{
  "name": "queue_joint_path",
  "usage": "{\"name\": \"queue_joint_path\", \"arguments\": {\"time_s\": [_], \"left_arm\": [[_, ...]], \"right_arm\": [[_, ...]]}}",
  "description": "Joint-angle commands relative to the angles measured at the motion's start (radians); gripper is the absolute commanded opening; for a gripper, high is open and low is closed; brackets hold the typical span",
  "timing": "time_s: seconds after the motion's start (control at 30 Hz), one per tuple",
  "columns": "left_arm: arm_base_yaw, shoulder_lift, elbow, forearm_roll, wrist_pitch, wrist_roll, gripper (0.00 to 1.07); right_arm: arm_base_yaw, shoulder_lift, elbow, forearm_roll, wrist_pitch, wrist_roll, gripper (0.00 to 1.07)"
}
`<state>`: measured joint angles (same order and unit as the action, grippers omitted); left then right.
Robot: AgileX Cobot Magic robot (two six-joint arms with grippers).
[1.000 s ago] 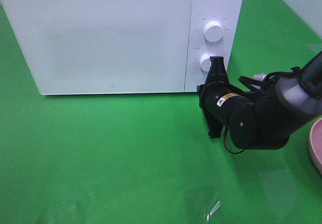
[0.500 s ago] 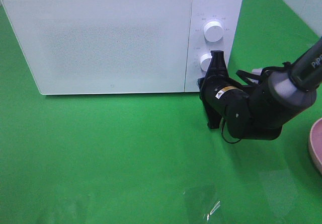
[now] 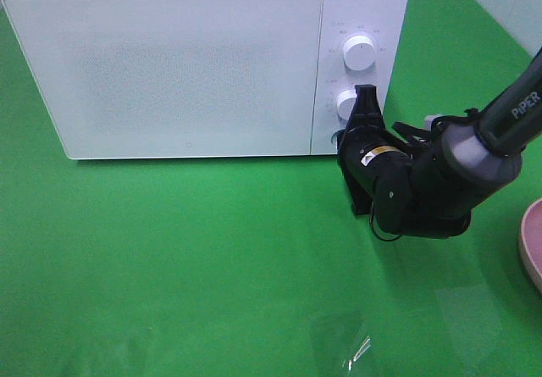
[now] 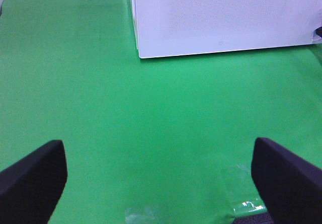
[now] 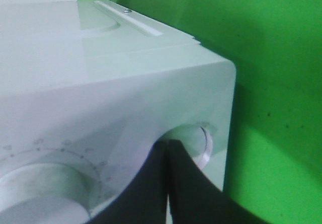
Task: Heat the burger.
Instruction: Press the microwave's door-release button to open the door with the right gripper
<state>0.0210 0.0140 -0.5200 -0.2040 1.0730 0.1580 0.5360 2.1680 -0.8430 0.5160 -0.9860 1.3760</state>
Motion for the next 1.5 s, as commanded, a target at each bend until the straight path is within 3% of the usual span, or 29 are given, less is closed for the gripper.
{"name": "queue_joint_path", "arguments": {"time_s": [0.03, 0.43, 0.97, 1.5], "left_arm": [[-0.003, -0.003, 0.002, -0.002, -0.010, -0.009, 0.91], [-0.003, -0.003, 0.002, -0.002, -0.010, -0.009, 0.91], [-0.003, -0.003, 0.002, -0.002, -0.010, -0.009, 0.91], [-0.003, -0.003, 0.002, -0.002, -0.010, -0.009, 0.91]], "right_arm": [[-0.013, -0.011, -0.052, 0.011, -0.179, -0.029, 0.00], [-0.013, 0.082, -0.193, 0.027, -0.315, -0.036, 0.00], [-0.013, 0.070, -0.201, 0.020, -0.250, -0.043, 0.00], [0.024, -0.064, -0.003, -0.048, 0.054, -0.039, 0.00]]}}
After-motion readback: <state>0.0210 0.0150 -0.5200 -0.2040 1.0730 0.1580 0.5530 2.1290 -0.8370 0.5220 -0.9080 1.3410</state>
